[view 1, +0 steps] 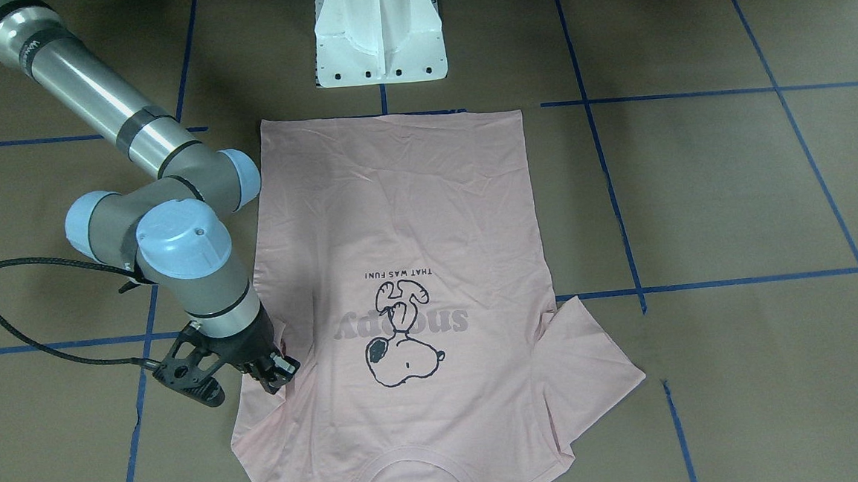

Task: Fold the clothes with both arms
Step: 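Move the right gripper over the pink shirt to the shoulder beside the collar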

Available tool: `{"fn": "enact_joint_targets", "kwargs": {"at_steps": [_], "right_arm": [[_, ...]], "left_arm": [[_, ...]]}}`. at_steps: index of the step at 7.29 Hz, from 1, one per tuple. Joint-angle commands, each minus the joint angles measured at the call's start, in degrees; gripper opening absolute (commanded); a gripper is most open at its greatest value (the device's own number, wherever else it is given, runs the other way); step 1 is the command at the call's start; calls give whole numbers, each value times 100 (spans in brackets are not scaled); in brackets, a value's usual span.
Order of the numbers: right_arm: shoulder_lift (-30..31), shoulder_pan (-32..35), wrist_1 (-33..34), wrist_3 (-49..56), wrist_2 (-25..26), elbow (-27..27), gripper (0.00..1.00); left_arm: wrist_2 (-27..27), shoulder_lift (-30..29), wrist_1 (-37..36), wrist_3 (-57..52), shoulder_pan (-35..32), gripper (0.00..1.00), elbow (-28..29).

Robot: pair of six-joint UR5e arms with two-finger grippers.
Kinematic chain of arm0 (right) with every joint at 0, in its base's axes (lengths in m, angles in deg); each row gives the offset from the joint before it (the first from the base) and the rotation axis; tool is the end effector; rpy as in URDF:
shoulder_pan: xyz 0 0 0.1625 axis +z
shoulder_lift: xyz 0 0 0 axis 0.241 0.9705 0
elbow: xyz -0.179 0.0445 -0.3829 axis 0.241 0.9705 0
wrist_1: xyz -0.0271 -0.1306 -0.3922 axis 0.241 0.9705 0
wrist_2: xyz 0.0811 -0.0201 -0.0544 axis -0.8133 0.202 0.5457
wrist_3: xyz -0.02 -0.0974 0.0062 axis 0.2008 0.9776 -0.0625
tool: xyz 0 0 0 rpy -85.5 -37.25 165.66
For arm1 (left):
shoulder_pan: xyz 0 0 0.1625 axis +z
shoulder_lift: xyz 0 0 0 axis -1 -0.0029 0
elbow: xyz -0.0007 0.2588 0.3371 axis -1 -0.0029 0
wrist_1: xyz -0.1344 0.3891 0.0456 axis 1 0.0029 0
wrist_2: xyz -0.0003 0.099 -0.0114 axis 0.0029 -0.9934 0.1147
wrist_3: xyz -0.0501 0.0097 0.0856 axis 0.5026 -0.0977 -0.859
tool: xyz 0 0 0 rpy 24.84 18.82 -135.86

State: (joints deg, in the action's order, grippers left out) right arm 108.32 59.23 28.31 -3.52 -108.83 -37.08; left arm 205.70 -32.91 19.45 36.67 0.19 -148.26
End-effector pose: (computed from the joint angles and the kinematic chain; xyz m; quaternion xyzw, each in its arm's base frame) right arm -0.4957 -0.6543 0.3188 0.0488 -0.4122 0.2977 0.8597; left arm -0.0479 -0.4649 0.5626 0.1119 0.4639 0.0702 0.8760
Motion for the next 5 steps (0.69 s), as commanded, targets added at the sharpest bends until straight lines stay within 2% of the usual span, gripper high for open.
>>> {"fn": "enact_joint_targets", "kwargs": {"at_steps": [1, 2, 3, 5], "right_arm": [[-255, -125, 8, -6, 215, 327, 46], [-404, -125, 8, -14, 215, 484, 55], [-509, -134, 8, -6, 250, 581, 99], [-537, -38, 25, -6, 190, 312, 100]], "left_arm": [[4, -3, -3, 3, 0, 100, -56], [-5, -12, -3, 3, 0, 100, -56], [-5, -116, 6, 151, 9, 100, -47], [-22, -730, 276, 1019, 261, 100, 84]]}}
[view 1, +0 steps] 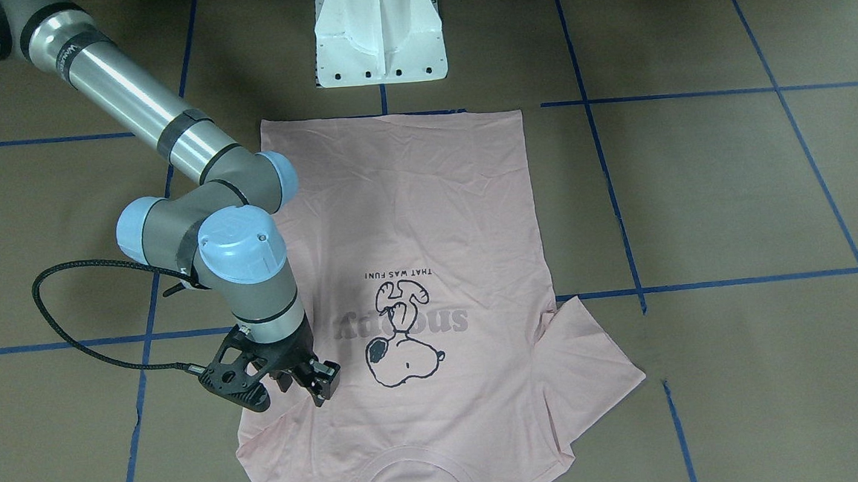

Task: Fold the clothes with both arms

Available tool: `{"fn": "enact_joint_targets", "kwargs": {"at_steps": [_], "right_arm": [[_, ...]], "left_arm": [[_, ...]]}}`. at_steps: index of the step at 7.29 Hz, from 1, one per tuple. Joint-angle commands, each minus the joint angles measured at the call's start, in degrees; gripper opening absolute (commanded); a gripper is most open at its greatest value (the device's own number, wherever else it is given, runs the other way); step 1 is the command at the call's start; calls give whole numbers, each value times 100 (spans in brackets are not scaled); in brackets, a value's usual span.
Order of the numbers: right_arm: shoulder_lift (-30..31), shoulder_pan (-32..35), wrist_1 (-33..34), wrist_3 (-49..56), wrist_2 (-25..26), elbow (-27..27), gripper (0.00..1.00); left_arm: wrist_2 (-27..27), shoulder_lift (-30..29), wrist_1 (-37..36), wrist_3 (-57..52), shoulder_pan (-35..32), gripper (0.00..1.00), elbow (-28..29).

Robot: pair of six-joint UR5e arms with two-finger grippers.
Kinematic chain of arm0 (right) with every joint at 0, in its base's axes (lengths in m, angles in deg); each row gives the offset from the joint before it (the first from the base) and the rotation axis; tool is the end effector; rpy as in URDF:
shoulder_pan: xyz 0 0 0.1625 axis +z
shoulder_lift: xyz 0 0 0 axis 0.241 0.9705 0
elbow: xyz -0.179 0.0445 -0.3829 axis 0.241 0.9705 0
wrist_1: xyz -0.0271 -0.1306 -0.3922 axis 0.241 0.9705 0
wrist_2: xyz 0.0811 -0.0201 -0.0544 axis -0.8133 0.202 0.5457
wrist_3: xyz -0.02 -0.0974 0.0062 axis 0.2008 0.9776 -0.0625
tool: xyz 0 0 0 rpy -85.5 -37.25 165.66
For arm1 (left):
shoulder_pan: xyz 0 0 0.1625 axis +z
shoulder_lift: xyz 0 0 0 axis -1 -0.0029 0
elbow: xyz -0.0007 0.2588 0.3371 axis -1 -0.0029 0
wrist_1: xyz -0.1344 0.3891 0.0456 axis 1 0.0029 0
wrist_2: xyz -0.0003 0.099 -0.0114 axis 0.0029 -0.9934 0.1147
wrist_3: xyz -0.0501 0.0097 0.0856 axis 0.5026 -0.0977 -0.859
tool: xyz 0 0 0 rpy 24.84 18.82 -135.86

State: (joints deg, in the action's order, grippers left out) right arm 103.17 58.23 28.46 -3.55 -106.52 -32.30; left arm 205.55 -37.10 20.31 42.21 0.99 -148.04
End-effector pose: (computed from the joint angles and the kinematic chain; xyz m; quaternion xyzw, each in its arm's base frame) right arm -0.5222 -0.6659 0.2879 0.0631 -0.4081 0.2982 0.8605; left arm -0.0409 -0.4941 0.5281 0.1232 0.4672 0.0534 0.8739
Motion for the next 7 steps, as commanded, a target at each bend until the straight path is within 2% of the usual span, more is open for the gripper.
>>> {"fn": "enact_joint_targets", "kwargs": {"at_steps": [1, 2, 3, 4, 6, 7], "right_arm": [[152, 193, 71, -11, -355, -621, 100], [685, 360, 63, -29, -923, -1313, 100], [1430, 544, 54, -20, -1242, -2294, 100], [1977, 755, 54, -3, -1628, -2991, 100], [2857, 924, 45, 6, -2053, -4136, 100], [3174, 933, 36, 6, -2063, -4541, 100]], "left_arm": [[-24, -600, 732, 1303, 593, 100, 185], [-76, -1134, 1251, 2330, 997, 100, 569], [-129, -1618, 1700, 2775, 1506, 99, 1043], [-269, -2240, 1791, 3014, 1876, 99, 1674], [-1504, -3113, 1827, 3742, 2659, 99, 2554], [-1927, -3578, 2115, 3885, 2906, 99, 3290]]}}
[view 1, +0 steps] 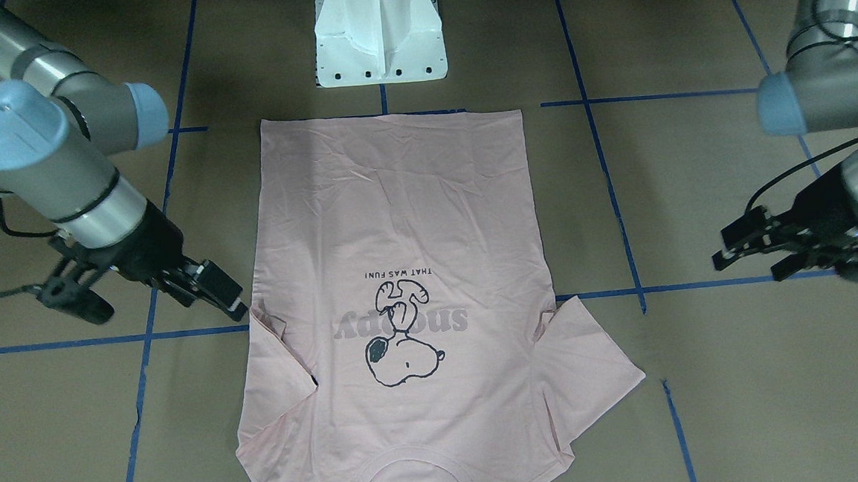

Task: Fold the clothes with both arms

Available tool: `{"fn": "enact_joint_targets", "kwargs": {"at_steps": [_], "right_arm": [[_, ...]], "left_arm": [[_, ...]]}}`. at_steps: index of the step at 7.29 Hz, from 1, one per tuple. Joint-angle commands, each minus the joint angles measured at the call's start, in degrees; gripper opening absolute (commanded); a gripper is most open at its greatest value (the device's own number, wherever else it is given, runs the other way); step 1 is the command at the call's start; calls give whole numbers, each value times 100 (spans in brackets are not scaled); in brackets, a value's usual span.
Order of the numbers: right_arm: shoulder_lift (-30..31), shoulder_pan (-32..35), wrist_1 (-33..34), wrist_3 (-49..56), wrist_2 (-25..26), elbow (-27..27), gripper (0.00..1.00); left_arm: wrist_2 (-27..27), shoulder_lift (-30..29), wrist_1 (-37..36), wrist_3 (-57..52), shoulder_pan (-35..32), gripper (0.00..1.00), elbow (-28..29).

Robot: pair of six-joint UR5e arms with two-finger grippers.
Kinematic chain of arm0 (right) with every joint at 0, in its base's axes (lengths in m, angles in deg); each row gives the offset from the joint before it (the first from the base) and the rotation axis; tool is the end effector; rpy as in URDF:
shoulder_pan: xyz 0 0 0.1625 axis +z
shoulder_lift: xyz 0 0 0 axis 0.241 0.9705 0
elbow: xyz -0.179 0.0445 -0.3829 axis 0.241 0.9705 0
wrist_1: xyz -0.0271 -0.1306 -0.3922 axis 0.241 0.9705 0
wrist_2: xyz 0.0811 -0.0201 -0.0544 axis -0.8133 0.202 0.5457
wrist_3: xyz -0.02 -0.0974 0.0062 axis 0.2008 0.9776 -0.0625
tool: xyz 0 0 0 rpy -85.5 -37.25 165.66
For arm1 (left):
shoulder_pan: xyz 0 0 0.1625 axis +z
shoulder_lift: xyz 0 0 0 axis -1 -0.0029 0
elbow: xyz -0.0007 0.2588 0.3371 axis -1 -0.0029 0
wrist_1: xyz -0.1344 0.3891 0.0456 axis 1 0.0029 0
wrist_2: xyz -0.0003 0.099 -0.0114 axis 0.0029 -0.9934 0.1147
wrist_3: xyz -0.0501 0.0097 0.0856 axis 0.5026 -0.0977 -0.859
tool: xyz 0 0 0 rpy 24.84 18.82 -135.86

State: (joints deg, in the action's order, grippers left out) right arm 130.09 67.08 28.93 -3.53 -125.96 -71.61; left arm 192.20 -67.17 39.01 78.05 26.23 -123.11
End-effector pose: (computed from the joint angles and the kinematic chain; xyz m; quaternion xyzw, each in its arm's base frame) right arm -0.3129 -0.5521 0.2978 0.0046 -0.5331 0.2477 0.8090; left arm 0.2558 -0.6640 0.4040 0.0997 0.4675 0.0275 0.8779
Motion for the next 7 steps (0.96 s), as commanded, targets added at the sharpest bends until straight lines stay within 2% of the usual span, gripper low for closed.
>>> {"fn": "enact_joint_targets", "kwargs": {"at_steps": [1, 2, 3, 4, 5, 7], "right_arm": [[703, 48, -10, 4, -128, -806, 100], [809, 57, -10, 4, -119, -895, 100], [845, 48, -10, 4, -110, -896, 100], [845, 31, -10, 13, -75, -879, 100], [828, 31, -10, 13, -66, -896, 100], [802, 22, -10, 13, -49, -853, 100]], "left_arm": [[-1102, -706, 673, 713, 706, 91, 1144], [-1377, -734, 956, 786, 788, 88, 1339], [-1406, -978, 1176, 796, 858, 83, 1767], [-1658, -1119, 1509, 813, 928, 83, 2093], [-1931, -1330, 1626, 813, 938, 79, 2453], [-1951, -1367, 1749, 805, 938, 74, 2667]]}}
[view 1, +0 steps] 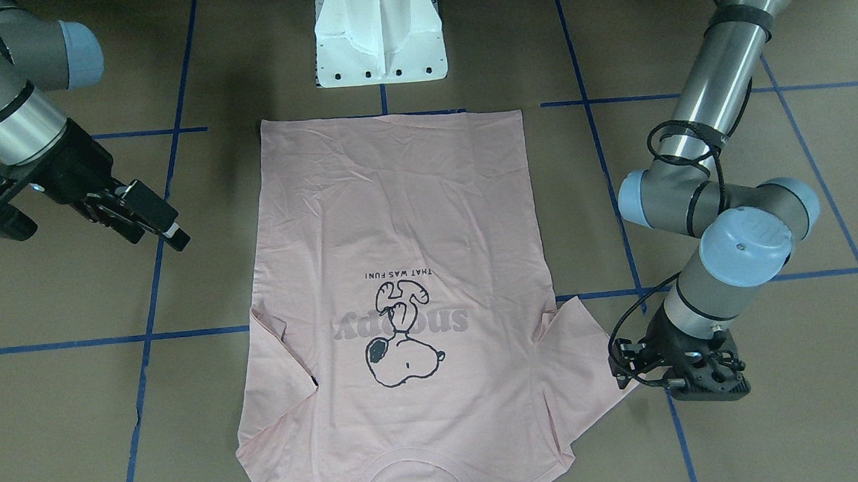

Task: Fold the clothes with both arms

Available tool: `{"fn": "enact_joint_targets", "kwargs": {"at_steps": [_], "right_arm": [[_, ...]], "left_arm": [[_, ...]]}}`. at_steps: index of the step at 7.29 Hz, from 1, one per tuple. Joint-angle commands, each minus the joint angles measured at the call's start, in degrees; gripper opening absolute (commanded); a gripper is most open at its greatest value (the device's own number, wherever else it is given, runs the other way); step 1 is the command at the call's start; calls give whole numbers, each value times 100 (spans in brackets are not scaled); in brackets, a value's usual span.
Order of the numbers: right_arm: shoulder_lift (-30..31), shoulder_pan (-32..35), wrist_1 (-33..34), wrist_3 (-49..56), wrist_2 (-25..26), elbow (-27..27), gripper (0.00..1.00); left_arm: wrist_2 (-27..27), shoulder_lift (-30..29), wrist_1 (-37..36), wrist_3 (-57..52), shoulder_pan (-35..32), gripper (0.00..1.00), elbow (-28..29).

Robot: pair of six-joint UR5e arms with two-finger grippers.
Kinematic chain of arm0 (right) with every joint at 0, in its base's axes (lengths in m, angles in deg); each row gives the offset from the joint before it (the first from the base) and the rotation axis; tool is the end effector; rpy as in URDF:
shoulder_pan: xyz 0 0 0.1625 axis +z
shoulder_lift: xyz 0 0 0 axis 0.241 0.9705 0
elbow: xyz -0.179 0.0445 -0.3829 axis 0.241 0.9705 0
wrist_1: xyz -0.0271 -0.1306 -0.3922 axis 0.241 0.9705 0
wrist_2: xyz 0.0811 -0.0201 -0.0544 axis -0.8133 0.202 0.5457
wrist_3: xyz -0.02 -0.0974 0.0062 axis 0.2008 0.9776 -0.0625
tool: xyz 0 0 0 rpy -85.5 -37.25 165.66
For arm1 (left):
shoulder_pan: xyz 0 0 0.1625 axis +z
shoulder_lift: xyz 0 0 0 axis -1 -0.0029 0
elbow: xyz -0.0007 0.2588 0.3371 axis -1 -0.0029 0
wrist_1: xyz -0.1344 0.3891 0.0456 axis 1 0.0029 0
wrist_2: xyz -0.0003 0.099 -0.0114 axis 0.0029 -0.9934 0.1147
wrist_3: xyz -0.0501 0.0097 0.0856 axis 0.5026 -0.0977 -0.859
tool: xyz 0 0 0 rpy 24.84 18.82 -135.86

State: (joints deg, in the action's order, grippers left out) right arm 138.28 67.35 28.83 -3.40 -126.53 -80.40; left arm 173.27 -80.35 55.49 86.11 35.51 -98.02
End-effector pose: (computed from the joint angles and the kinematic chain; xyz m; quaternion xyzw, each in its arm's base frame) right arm -0.2751 -0.5047 0.3134 0.0056 -0.5385 0.2434 0.8067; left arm 0.3989 -0.7161 0.4285 0.1681 0.4006 -0.0161 0.9006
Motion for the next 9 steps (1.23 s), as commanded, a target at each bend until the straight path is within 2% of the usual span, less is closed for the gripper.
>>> {"fn": "enact_joint_targets", "kwargs": {"at_steps": [1, 2, 3, 4, 5, 8, 9], "right_arm": [[-43, -5, 0, 0, 8, 45, 100], [-52, -5, 0, 0, 8, 37, 100], [-61, -14, 0, 0, 8, 28, 100], [-61, -14, 0, -8, 8, 19, 100], [-61, -14, 0, -8, 8, 19, 100], [-105, -57, 0, -26, 26, 54, 100], [-105, -58, 0, -17, 26, 71, 100]], "left_arm": [[-48, -49, 102, -1, 36, 74, 167], [-48, -49, 102, -1, 88, 68, 168], [-48, -40, 102, -1, 89, 50, 168], [-48, -31, 102, -1, 89, 6, 168], [-48, -31, 102, -1, 89, 0, 159], [22, 4, -21, 462, 45, 0, -393], [22, -65, -370, 978, 88, 0, -708]]}}
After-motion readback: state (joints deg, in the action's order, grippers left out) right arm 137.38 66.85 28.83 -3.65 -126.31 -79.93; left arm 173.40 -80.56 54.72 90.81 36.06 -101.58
